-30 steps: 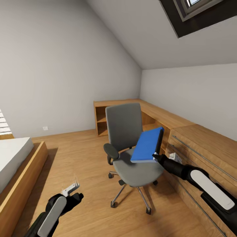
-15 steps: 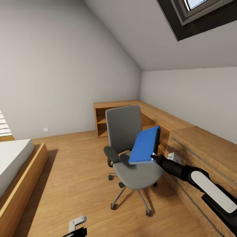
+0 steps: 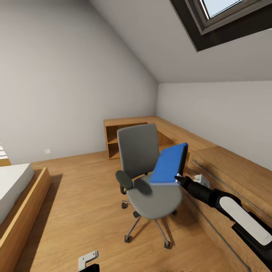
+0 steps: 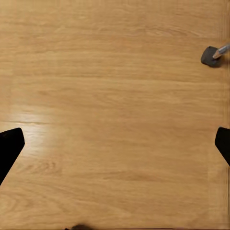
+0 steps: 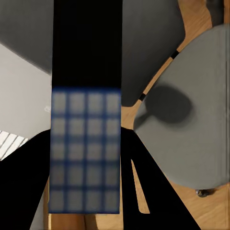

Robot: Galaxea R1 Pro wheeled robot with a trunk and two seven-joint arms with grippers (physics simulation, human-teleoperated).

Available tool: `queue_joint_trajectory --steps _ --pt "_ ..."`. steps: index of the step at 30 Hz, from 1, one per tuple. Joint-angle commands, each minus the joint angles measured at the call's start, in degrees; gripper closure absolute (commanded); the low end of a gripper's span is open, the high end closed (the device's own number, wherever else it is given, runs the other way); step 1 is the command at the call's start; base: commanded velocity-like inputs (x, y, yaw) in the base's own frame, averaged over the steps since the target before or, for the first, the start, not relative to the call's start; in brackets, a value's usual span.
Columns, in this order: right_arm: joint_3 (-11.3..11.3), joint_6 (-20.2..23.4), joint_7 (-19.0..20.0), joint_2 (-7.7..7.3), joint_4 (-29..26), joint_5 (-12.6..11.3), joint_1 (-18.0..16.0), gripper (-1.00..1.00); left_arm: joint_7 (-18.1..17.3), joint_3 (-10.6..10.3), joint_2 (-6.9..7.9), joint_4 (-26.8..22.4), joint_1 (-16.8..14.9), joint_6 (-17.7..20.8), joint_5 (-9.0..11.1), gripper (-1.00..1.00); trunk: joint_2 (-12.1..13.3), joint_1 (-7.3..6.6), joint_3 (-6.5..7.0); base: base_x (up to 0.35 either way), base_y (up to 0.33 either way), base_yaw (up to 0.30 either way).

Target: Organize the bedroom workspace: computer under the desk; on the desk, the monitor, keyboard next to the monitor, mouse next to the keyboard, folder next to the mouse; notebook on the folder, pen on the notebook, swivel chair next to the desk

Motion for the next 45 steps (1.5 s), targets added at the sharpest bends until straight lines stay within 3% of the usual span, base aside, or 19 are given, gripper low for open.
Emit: queue_joint_trajectory --steps 1,6,11,15,20,25,31,35,45 --pt "0.07 0.01 -0.36 -0.03 -0.05 -0.32 -0.09 1.00 0.51 -0.44 0.08 -0.16 -0.04 0.14 0.26 -1.00 0.38 -0.24 0.13 -0.162 0.000 -0.257" --pt "-0.05 -0.01 -0.36 -0.12 -0.02 -0.34 -0.09 1.00 0.48 -0.46 -0.01 -0.16 -0.04 0.14 0.26 -1.00 2.38 -1.34 1.05 -0.271 0.000 -0.273" --pt "-0.14 -0.26 -0.29 -1.55 0.11 -1.12 -0.09 1.00 0.47 -0.39 0.04 -0.14 -0.04 0.14 0.35 -1.00 4.39 -2.44 1.95 -0.329 0.013 -0.295" --pt "-0.92 -0.07 -0.30 -2.44 -0.04 -4.35 -0.09 1.00 0.64 -0.24 0.01 0.57 -0.04 0.11 0.51 -1.00 5.99 -3.32 2.67 -0.209 0.052 -0.299" --pt "-3.53 2.59 -0.20 -2.80 -0.13 -6.94 -0.09 1.00 0.54 2.76 -0.08 1.88 -0.04 -1.48 0.54 -1.00 8.00 -4.41 3.57 -0.035 0.009 -0.299" --pt "-3.89 4.84 -0.21 -3.19 -0.14 -10.22 -0.09 1.00 0.48 3.53 -0.10 2.46 -0.04 -3.21 0.45 -1.00 9.60 -5.29 4.28 -0.004 0.001 -0.299" --pt "-3.94 5.57 -0.19 -3.59 -0.14 -10.87 -0.09 1.00 0.40 3.64 -0.11 2.63 -0.04 -4.05 0.28 -1.00 9.60 -5.29 4.28 -0.001 0.000 -0.299" --pt "-3.95 5.63 -0.18 -3.63 -0.14 -10.94 -0.09 1.00 0.39 3.43 -0.11 3.39 -0.04 -6.78 0.27 -1.00 9.60 -5.29 4.28 -0.036 0.032 -0.291" --pt "-3.95 5.33 -0.26 -3.64 0.54 -10.71 -0.09 1.00 0.22 3.22 -0.11 5.61 -0.04 -8.19 -0.04 -1.00 9.60 -5.29 4.27 -0.194 0.239 -0.283"
